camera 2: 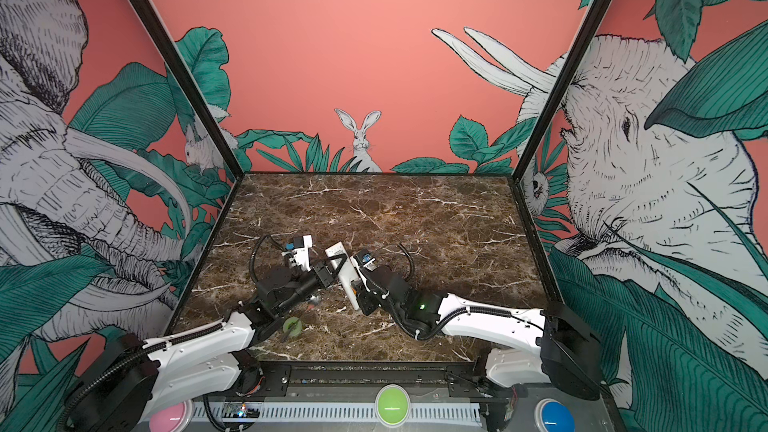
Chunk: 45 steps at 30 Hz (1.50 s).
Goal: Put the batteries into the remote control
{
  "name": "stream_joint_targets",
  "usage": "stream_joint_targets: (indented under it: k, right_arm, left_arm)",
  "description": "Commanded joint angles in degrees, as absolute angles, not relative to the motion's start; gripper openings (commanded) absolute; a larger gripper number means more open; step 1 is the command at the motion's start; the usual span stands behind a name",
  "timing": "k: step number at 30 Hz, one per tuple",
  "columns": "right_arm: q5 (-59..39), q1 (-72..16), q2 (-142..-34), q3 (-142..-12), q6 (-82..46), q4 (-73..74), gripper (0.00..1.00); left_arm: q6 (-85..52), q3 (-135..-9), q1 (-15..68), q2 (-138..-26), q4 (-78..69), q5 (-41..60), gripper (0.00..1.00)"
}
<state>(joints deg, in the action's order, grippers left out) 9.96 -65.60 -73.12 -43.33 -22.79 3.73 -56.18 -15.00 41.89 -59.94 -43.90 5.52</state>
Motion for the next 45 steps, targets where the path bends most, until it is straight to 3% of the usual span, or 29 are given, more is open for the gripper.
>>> stream_joint_targets:
  k: [1, 33, 45]
  right_arm:
    - [10.72, -65.92, -73.48, -43.05, -23.70, 6.50, 0.11]
    - [8.62, -66.07, -77.43, -42.96, -24.26, 8.42, 0.12]
    - [8.79, -66.02, -76.51, -42.54, -24.44, 8.54, 0.38]
  left_arm:
    - [-57.22, -14.57, 41.48, -58.39, -46.10, 5.71, 0.00]
    - [-58.26, -13.54, 40.52, -56.95, -45.79, 5.72, 0.00]
    - [-58.18, -13.54, 40.52, -56.75, -45.47, 6.00, 0.00]
